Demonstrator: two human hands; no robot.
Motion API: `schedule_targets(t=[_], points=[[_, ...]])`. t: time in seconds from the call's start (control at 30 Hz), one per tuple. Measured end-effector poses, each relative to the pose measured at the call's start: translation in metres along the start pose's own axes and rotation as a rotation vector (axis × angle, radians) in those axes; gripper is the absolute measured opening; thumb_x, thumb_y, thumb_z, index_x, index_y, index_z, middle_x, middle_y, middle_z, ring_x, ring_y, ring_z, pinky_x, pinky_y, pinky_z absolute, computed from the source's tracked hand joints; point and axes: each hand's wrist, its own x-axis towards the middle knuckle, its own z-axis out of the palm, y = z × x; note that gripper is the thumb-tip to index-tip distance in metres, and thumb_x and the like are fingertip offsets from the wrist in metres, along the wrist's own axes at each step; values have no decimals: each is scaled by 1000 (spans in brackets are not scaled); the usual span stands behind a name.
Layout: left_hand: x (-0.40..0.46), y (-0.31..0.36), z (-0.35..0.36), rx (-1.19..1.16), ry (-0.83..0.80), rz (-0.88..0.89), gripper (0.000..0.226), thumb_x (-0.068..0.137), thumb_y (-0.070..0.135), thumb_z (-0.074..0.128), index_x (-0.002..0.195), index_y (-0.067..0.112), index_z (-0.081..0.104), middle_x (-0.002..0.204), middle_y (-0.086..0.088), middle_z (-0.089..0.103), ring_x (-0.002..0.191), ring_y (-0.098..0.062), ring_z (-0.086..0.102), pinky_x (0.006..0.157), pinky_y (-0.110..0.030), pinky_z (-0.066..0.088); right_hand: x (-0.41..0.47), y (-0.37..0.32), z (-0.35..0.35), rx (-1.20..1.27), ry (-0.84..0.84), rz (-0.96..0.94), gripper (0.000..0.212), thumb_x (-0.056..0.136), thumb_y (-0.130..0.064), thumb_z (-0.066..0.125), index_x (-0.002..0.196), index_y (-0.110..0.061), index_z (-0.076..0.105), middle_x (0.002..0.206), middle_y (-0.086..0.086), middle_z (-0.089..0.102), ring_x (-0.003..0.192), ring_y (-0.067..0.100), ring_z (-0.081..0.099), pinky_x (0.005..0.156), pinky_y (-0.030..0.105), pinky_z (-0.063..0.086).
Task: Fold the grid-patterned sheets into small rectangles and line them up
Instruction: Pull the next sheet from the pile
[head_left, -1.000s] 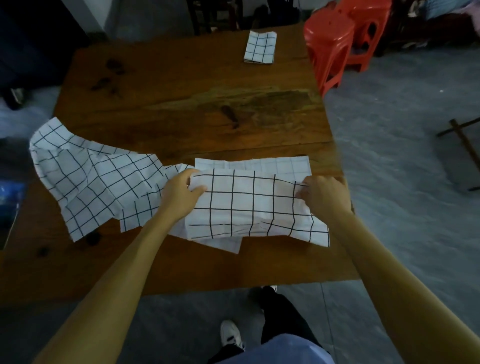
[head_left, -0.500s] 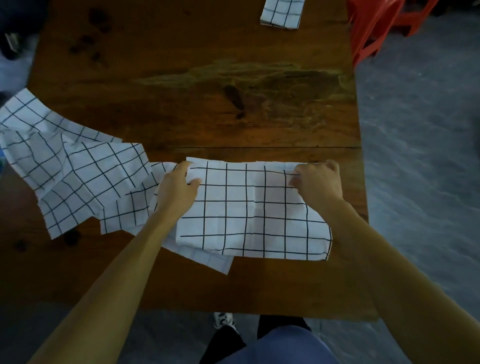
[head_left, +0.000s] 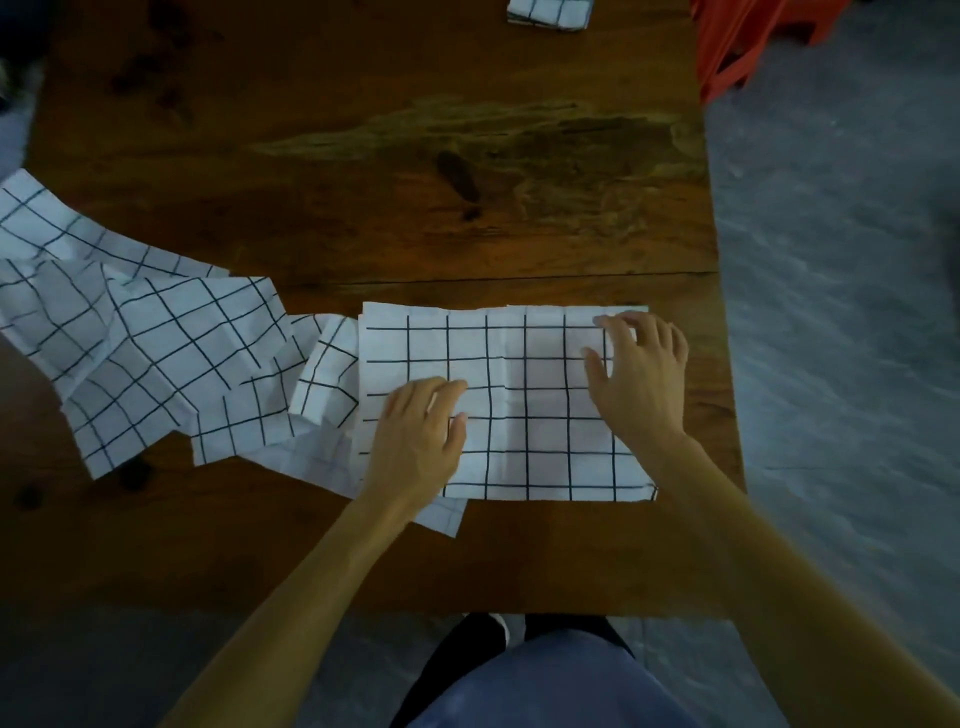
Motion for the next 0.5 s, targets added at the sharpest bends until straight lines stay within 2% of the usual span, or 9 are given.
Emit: schedule_targets(t=[0.1, 0.23, 0.4, 0.5], points=[[-14, 13, 15, 0, -1, 140, 37, 91, 29, 42, 115, 9, 62, 110, -10, 62, 104, -24, 55, 91, -40, 47, -34, 4, -6, 56, 18, 33, 33, 95, -31, 55, 124, -16, 58, 125, 9, 58, 124, 27, 48, 110, 47, 33], [-30, 30, 30, -6, -29, 288, 34, 89, 31, 47, 106, 10, 66, 108, -10, 62, 103, -25, 54, 91, -40, 46, -93, 11, -15, 107, 32, 167, 30, 97, -28, 54, 123, -16, 59, 123, 8, 60, 122, 28, 49, 107, 45, 35], [-43, 52, 53, 40, -88, 457, 25, 84, 27, 62, 100, 9, 67, 107, -13, 62, 102, -30, 57, 91, -42, 45, -156, 26, -16, 46, 10, 323, 26, 95, -29, 52, 114, -15, 64, 112, 9, 63, 110, 30, 53, 97, 46, 42], [-43, 63, 61, 92, -114, 492, 25, 81, 24, 70, 99, 7, 67, 109, -15, 62, 105, -33, 57, 92, -45, 45, -172, 33, -12, 22, -27, 408, 28, 95, -33, 53, 113, -15, 65, 113, 10, 62, 111, 31, 51, 98, 47, 40]])
